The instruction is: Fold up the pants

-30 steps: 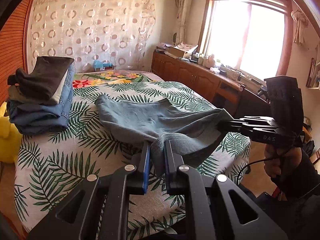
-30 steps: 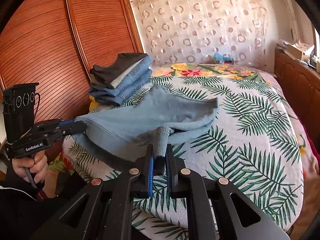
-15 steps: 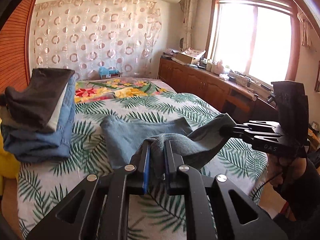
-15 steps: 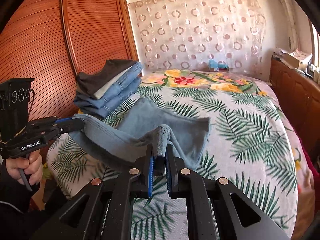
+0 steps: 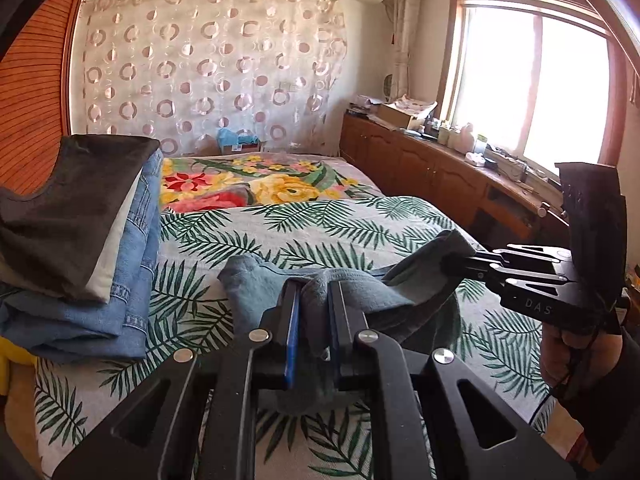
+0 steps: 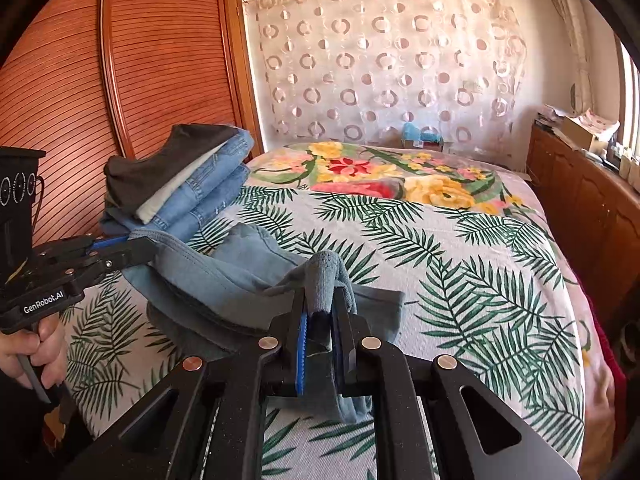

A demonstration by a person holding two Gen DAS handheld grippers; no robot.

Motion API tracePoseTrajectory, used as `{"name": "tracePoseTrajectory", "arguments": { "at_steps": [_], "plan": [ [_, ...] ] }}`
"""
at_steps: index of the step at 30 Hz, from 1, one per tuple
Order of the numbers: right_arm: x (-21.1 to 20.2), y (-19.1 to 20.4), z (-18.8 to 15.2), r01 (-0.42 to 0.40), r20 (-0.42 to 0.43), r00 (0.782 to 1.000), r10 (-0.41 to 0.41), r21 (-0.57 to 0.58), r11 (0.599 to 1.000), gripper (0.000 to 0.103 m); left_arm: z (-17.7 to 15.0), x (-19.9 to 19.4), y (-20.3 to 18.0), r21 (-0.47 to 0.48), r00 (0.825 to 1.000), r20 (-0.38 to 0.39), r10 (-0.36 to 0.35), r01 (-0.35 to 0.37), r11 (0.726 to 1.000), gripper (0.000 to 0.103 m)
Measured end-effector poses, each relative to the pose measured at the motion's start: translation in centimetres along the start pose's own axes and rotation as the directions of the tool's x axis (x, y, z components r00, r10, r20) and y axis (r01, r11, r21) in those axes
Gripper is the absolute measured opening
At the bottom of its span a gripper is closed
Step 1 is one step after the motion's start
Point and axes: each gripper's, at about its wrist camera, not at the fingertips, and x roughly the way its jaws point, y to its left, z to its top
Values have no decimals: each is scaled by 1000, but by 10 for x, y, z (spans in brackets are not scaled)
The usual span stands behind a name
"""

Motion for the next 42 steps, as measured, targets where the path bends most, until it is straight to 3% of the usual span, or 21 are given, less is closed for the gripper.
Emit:
{"name": "tracePoseTrajectory", "arguments": {
  "at_steps": [8, 10, 12, 14, 17, 22, 27, 29, 30, 39, 42],
  "plan": [
    [38, 1, 9, 18, -59, 998, -18, 1, 1000, 10, -7, 23, 5, -6, 998, -65, 24, -25, 1000, 17],
    [46, -1, 10, 13, -74, 997, -12, 9, 1000, 10, -11, 24, 6, -10, 997, -69, 22, -23, 1000, 28],
    [49, -2, 10, 18, -82, 997, -17, 5, 1000, 10, -13, 20, 5, -11, 998, -60, 17, -18, 1000, 50],
    [45, -4, 7, 18, -85, 996, -18, 2, 1000, 10, -15, 18, 6, -13, 998, -66, 17, -18, 1000, 54],
    [47, -7, 8, 17, -84, 996, -16, 6, 1000, 10, -18, 18, 6, -16, 996, -85, 9, -10, 1000, 79],
    [45, -7, 7, 22, -86, 996, -22, 1, 1000, 10, -31, 14, 7, -21, 994, -113, 7, -10, 1000, 79],
    [33, -7, 4, 35, -73, 997, -36, -19, 999, 28, -44, 9, 11, -23, 990, -136, 21, -25, 999, 79],
    [27, -10, 3, 38, -63, 997, -39, -20, 999, 42, -47, 9, 13, -31, 989, -145, 9, -14, 999, 79],
    [23, -11, 2, 38, -59, 997, -39, -20, 999, 42, -50, 9, 15, -33, 989, -150, 8, -13, 999, 79],
    [8, -16, -29, -2, -142, 990, -2, -27, 1000, 42, -56, 23, 13, -23, 979, -205, -13, 9, 1000, 38],
    [13, -18, -37, -6, -179, 984, 2, -25, 1000, 42, -57, 29, 12, -18, 975, -221, -4, 0, 1000, 38]
  ]
}}
